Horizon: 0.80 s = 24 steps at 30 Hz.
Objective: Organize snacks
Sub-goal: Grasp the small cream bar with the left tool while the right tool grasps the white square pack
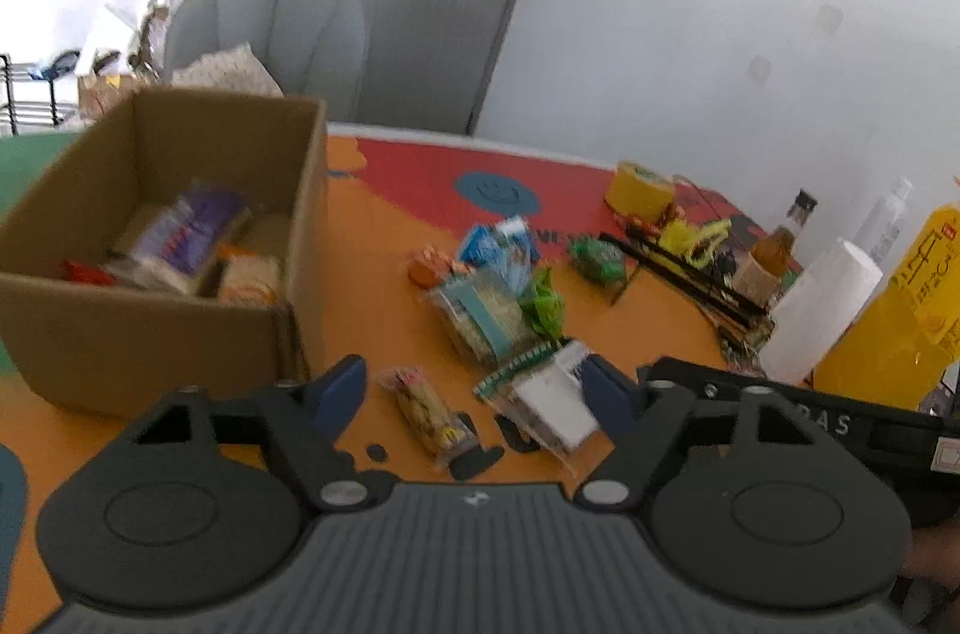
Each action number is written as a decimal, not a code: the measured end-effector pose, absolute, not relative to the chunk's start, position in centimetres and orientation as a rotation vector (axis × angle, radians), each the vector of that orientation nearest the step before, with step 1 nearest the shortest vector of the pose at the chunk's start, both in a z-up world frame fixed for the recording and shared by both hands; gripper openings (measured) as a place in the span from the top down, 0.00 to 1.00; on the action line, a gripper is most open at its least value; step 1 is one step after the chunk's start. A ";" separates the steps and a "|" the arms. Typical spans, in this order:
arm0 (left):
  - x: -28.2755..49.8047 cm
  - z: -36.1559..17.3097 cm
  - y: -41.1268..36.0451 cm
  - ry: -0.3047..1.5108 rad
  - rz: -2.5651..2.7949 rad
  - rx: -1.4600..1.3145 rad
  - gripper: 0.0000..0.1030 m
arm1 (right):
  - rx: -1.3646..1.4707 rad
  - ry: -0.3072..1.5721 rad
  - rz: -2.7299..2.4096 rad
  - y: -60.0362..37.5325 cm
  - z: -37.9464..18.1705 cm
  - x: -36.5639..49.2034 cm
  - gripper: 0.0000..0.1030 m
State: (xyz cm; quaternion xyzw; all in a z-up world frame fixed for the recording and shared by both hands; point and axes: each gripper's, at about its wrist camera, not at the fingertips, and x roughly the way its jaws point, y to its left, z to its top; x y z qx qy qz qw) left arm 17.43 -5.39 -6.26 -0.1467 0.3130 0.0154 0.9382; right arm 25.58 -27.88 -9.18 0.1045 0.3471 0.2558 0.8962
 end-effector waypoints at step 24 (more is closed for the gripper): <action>21.2 -11.5 -5.8 0.753 0.126 -0.319 0.64 | 0.216 0.777 0.572 -27.1 -12.1 28.3 0.94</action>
